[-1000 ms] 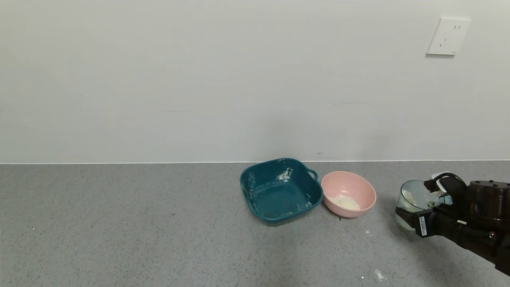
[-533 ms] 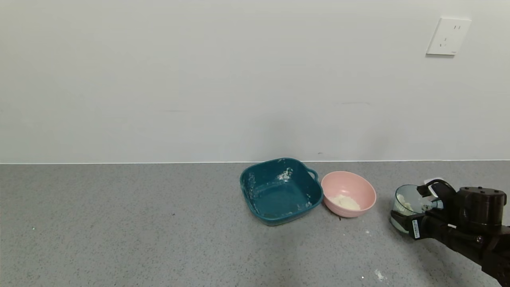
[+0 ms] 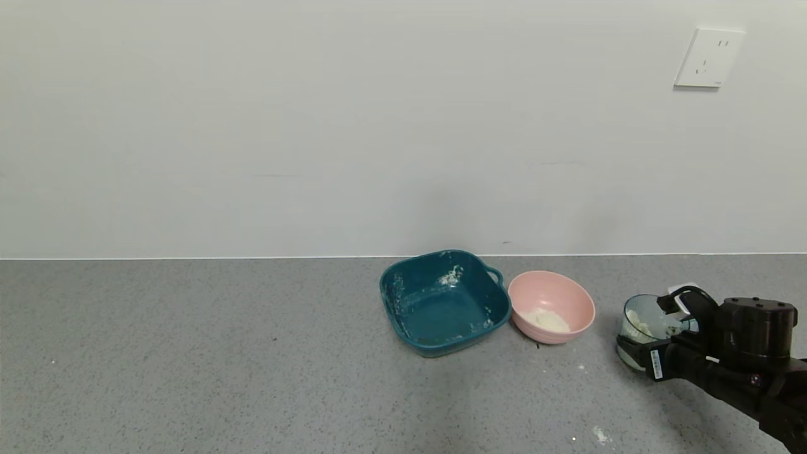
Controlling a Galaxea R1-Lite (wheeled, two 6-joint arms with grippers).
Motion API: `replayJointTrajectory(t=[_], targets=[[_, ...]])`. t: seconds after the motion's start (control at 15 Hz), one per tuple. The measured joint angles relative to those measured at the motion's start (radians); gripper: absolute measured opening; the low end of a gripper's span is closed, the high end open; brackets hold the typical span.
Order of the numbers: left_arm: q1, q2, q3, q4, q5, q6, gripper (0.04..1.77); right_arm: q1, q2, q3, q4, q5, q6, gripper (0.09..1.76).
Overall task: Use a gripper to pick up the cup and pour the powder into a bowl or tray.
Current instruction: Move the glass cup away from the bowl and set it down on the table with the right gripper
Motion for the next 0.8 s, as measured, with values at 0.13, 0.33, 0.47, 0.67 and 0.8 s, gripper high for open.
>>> replayJointTrajectory(t=[0.13,0.33,0.47,0.67,0.8], targets=[[0.0,0.0,0.0,0.0,0.0,0.0,1.72,0.001,-0.002,0.004,-0.023,0.0,-0.001,1.47],[0.0,0.0,0.0,0.0,0.0,0.0,1.72,0.005,-0.003,0.016,-0.042,-0.001,-0.001,1.55],[0.0,0.0,0.0,0.0,0.0,0.0,1.72,0.007,-0.004,0.018,-0.043,-0.003,-0.002,1.58],[0.0,0.0,0.0,0.0,0.0,0.0,1.72,0.009,-0.008,0.021,-0.039,-0.002,-0.002,1.62],[0.0,0.0,0.0,0.0,0.0,0.001,1.72,0.01,-0.014,0.031,-0.037,-0.001,0.0,1.64]])
